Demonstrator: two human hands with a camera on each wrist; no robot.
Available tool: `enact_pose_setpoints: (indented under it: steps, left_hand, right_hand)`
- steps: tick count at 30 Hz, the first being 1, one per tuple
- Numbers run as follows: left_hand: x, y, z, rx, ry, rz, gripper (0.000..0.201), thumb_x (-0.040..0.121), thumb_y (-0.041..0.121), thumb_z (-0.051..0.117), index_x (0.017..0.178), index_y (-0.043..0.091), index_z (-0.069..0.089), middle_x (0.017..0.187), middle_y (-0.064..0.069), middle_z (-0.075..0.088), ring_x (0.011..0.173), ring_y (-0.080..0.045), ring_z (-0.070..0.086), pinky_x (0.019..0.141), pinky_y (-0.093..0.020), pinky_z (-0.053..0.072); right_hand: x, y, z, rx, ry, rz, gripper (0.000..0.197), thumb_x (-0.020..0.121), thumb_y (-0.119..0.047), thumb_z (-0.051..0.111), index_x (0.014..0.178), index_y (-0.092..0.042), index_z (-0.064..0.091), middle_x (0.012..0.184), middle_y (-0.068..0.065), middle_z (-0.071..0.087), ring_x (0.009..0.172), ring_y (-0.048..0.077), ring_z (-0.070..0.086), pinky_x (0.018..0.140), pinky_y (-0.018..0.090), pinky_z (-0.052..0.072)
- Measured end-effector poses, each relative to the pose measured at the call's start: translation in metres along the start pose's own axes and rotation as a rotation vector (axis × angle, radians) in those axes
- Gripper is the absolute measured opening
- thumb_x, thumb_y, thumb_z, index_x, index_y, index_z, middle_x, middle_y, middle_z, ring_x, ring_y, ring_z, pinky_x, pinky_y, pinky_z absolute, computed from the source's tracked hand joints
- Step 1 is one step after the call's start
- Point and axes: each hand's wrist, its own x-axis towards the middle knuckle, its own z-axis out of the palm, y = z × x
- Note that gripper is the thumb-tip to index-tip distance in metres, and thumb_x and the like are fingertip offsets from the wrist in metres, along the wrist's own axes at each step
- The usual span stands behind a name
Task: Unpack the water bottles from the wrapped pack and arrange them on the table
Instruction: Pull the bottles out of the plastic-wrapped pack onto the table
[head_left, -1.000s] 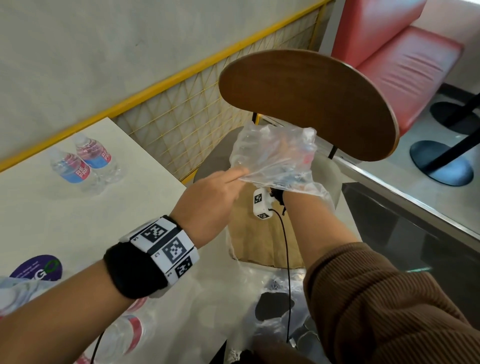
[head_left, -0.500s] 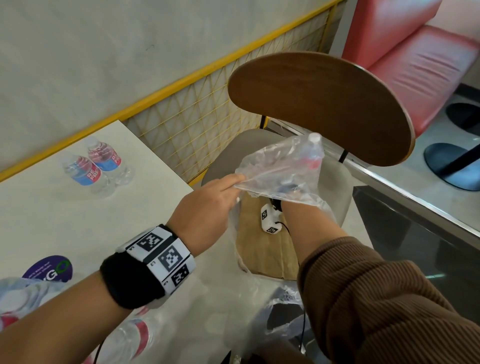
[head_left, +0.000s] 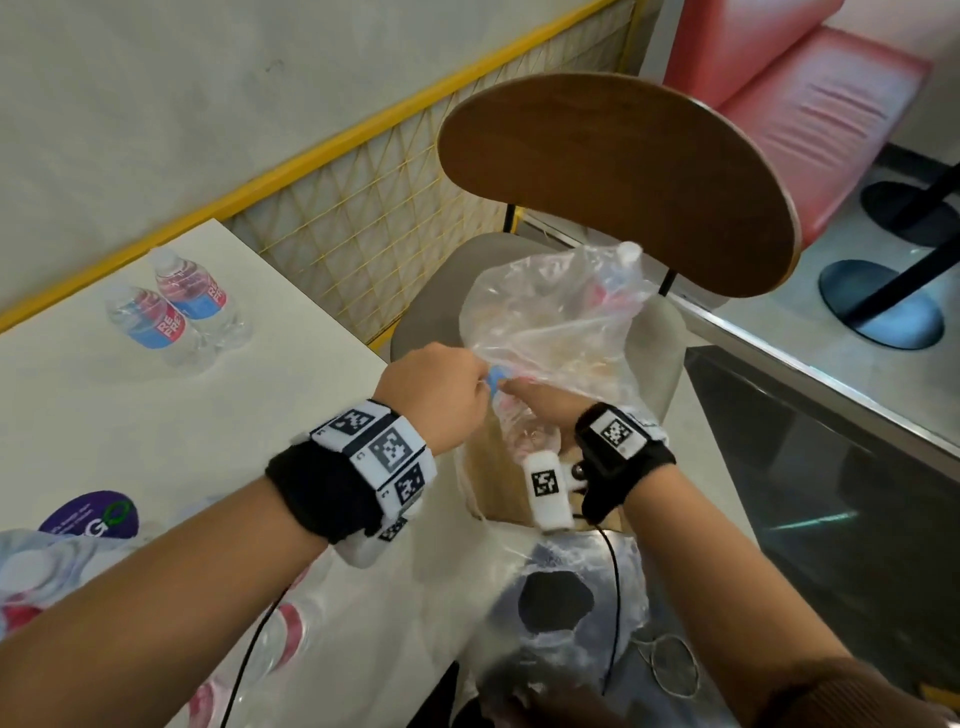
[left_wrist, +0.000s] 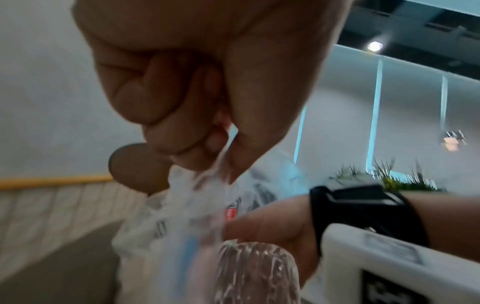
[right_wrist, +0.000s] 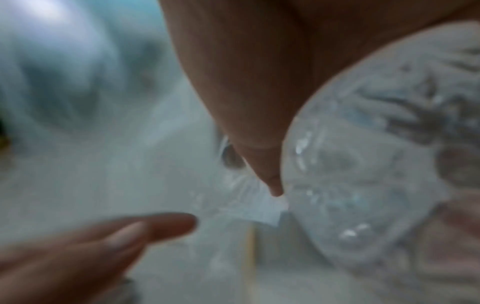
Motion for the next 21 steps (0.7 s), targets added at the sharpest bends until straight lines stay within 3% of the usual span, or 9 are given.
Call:
enact_pose_setpoints:
  steps: [4,7,9,12,14,16,18,20,21]
  left_hand:
    - [0.003,0.007,0.014,-0.243,-0.328,-0.079,0.067,0.092,0.063,0.034,0.056,0.01,0.052,0.055,-0.006,0.058,0.052,-0.014,0.054,0.059,-0.025,0.044]
    - [0.006,0.013,0.03,-0.496,-0.493,-0.192,0.077,0.077,0.08,0.037,0.098,0.012,0.065,0.095,-0.012,0.07,0.08,-0.021,0.07,0.077,-0.034,0.058]
    - [0.007,0.019,0.038,-0.69,-0.45,-0.246,0.07,0.073,0.076,0.051,0.102,0.014,0.063,0.107,-0.009,0.066,0.093,-0.023,0.067,0.078,-0.037,0.059]
    - [0.012,0.024,0.038,-0.846,-0.25,-0.28,0.052,0.071,0.056,0.073,0.086,0.012,0.049,0.087,-0.003,0.06,0.089,-0.021,0.063,0.079,-0.033,0.055]
    - [0.016,0.024,0.037,-0.829,-0.15,-0.22,0.051,0.064,0.049,0.076,0.082,0.004,0.059,0.085,-0.011,0.067,0.085,-0.025,0.065,0.082,-0.038,0.055]
    - [0.016,0.024,0.033,-0.768,-0.069,-0.143,0.037,0.062,0.039,0.075,0.073,0.006,0.061,0.085,-0.014,0.071,0.081,-0.025,0.066,0.082,-0.043,0.055]
    - [0.015,0.024,0.031,-0.658,-0.025,-0.095,0.055,0.064,0.034,0.076,0.105,0.004,0.056,0.088,-0.006,0.068,0.085,-0.022,0.064,0.083,-0.039,0.055]
    - [0.012,0.021,0.029,-0.591,0.002,-0.092,0.098,0.066,0.034,0.075,0.144,0.02,0.016,0.098,-0.001,0.062,0.09,-0.021,0.062,0.084,-0.037,0.054]
    - [0.011,0.018,0.031,-0.589,0.005,-0.094,0.111,0.066,0.034,0.074,0.146,0.033,-0.003,0.102,-0.001,0.062,0.09,-0.022,0.063,0.083,-0.038,0.054]
  right_hand:
    - [-0.057,0.014,0.021,0.262,-0.107,-0.061,0.039,0.092,-0.046,0.052,0.119,-0.019,0.057,0.1,0.003,0.065,0.078,0.013,0.065,0.068,0.028,0.054]
    - [-0.085,0.021,0.028,0.413,-0.251,-0.114,0.039,0.096,-0.039,0.041,0.128,-0.018,0.049,0.109,0.006,0.067,0.091,0.016,0.069,0.076,0.031,0.057]
    - [-0.093,0.023,0.031,0.468,-0.299,-0.116,0.04,0.097,-0.036,0.039,0.128,-0.014,0.05,0.113,0.01,0.066,0.105,0.025,0.064,0.091,0.038,0.053]
    - [-0.089,0.029,0.029,0.538,-0.381,-0.119,0.039,0.088,-0.026,0.047,0.122,-0.007,0.054,0.111,0.013,0.059,0.104,0.03,0.056,0.098,0.044,0.042]
    - [-0.08,0.029,0.025,0.535,-0.271,-0.147,0.028,0.086,-0.008,0.041,0.101,-0.012,0.065,0.099,0.007,0.06,0.092,0.022,0.058,0.09,0.039,0.046]
    - [-0.063,0.02,0.019,0.465,0.007,-0.12,0.03,0.091,0.0,0.039,0.089,-0.016,0.065,0.091,0.003,0.06,0.084,0.018,0.057,0.079,0.034,0.048]
    - [-0.047,-0.002,0.012,0.422,0.227,-0.12,0.023,0.094,-0.006,0.046,0.112,-0.015,0.059,0.1,0.005,0.057,0.089,0.018,0.055,0.073,0.032,0.05]
    - [-0.039,-0.024,0.002,0.312,0.372,-0.108,0.041,0.095,-0.016,0.051,0.136,-0.009,0.046,0.12,0.009,0.052,0.11,0.023,0.053,0.091,0.037,0.048]
    - [-0.041,-0.033,-0.006,0.14,0.433,-0.093,0.049,0.095,-0.022,0.052,0.141,-0.007,0.039,0.132,0.011,0.049,0.122,0.025,0.049,0.102,0.037,0.042]
